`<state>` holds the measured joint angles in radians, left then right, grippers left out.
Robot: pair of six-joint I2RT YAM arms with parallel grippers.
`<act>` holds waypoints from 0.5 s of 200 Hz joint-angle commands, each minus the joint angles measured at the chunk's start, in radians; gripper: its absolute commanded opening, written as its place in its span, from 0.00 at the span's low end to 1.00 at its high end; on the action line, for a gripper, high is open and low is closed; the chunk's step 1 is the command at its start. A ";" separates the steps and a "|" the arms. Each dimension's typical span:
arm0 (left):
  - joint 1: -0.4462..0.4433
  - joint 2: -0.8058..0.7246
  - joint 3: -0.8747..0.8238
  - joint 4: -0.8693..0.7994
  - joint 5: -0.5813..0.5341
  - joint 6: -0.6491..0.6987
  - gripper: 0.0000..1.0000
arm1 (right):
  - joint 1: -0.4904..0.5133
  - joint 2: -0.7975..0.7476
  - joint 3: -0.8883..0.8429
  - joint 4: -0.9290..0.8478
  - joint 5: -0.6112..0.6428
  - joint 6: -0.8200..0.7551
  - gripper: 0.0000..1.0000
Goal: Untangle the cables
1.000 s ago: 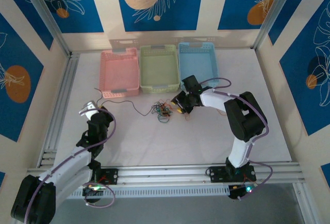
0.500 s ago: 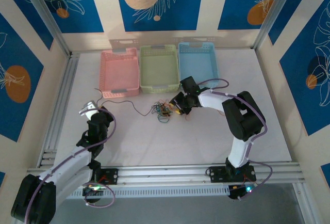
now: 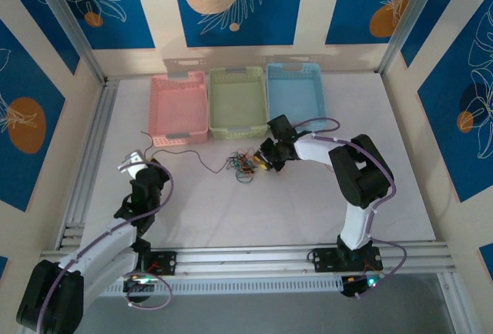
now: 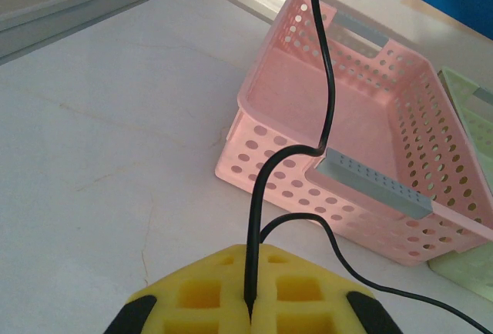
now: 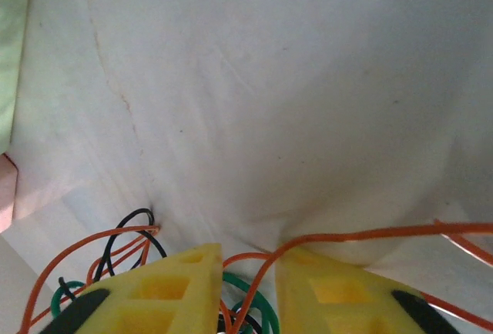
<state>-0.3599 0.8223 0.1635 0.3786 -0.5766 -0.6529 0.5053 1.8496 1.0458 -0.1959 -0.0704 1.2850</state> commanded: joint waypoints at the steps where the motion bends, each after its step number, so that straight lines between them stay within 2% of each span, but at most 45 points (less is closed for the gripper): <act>1: 0.015 0.005 0.025 0.021 0.006 0.007 0.00 | -0.009 -0.010 0.013 -0.033 0.019 -0.014 0.22; 13: 0.015 0.005 0.025 0.021 0.005 0.007 0.00 | -0.014 -0.021 0.011 -0.037 0.018 -0.018 0.19; 51: 0.016 0.006 0.027 0.022 0.006 0.009 0.00 | -0.034 -0.055 0.025 -0.063 0.013 -0.067 0.00; 78: 0.017 0.006 0.026 0.020 0.006 0.009 0.00 | -0.059 -0.105 0.019 -0.062 0.016 -0.121 0.00; 100: 0.016 0.006 0.028 0.020 0.006 0.008 0.00 | -0.092 -0.163 0.026 -0.087 0.010 -0.237 0.00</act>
<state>-0.3599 0.8223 0.1638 0.3786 -0.5766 -0.6525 0.4438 1.7710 1.0470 -0.2344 -0.0563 1.1736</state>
